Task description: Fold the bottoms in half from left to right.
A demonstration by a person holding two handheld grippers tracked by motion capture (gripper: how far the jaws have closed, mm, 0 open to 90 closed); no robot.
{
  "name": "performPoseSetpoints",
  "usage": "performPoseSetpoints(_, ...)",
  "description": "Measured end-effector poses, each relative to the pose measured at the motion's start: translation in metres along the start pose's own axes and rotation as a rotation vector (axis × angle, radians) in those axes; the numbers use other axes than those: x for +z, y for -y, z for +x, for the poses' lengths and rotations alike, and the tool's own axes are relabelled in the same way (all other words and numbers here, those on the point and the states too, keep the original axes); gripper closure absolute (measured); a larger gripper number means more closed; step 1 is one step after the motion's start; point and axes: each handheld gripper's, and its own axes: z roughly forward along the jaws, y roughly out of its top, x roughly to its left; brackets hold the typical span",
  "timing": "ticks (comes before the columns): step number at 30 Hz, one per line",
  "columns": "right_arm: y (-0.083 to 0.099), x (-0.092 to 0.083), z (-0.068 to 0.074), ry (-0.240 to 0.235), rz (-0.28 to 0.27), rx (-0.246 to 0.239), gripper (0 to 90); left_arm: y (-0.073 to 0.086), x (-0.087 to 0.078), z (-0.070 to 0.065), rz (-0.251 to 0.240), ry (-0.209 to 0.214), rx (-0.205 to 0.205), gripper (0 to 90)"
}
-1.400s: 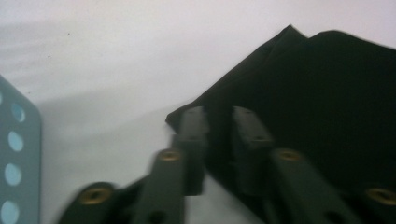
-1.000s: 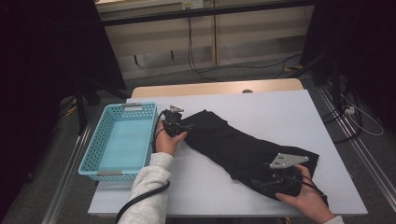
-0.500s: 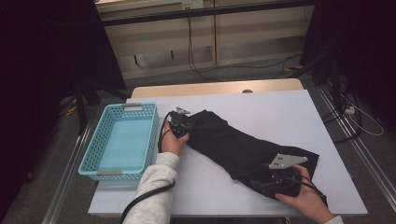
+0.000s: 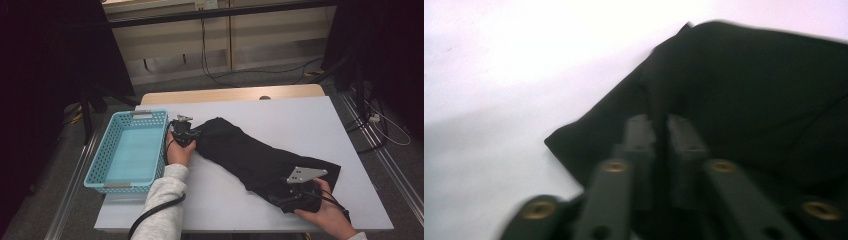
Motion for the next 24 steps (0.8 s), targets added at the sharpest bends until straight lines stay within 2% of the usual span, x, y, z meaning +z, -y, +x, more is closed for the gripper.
performPoseSetpoints(3, -0.002, -0.004, -0.004, 0.014, -0.018, 0.011, 23.6, 0.000, -0.003, 0.000, -0.005, -0.019, -0.002, 56.8)
performPoseSetpoints(4, -0.003, -0.007, -0.007, 0.020, -0.025, 0.018, 23.6, -0.001, -0.005, 0.000, -0.002, -0.023, -0.002, 46.5)
performPoseSetpoints(5, -0.003, -0.009, -0.010, 0.027, -0.031, 0.024, 23.6, -0.001, -0.006, 0.001, -0.009, -0.021, -0.012, 40.9)
performPoseSetpoints(8, -0.004, -0.016, -0.020, 0.069, -0.046, 0.049, 23.9, -0.002, -0.010, 0.000, -0.014, -0.014, -0.021, 29.4)
performPoseSetpoints(10, -0.004, -0.022, -0.027, 0.096, -0.055, 0.066, 24.0, -0.002, -0.012, 0.000, 0.000, 0.004, -0.024, 25.6)
performPoseSetpoints(13, 0.000, -0.026, -0.033, 0.124, -0.056, 0.088, 24.2, 0.001, -0.014, 0.000, 0.004, -0.001, -0.024, 23.1)
performPoseSetpoints(15, 0.001, -0.026, -0.034, 0.132, -0.043, 0.079, 24.8, 0.002, -0.015, -0.001, 0.006, 0.005, -0.032, 22.2)
performPoseSetpoints(17, 0.001, -0.028, -0.036, 0.146, -0.033, 0.063, 25.7, 0.003, -0.016, -0.002, 0.016, 0.009, -0.017, 21.2)
performPoseSetpoints(20, -0.001, -0.037, -0.048, 0.179, -0.050, 0.078, 26.7, 0.003, -0.018, -0.006, 0.028, 0.021, -0.002, 20.0)
performPoseSetpoints(24, -0.001, -0.051, -0.067, 0.230, -0.069, 0.121, 29.8, 0.003, -0.019, -0.009, 0.026, 0.034, 0.001, 17.9)
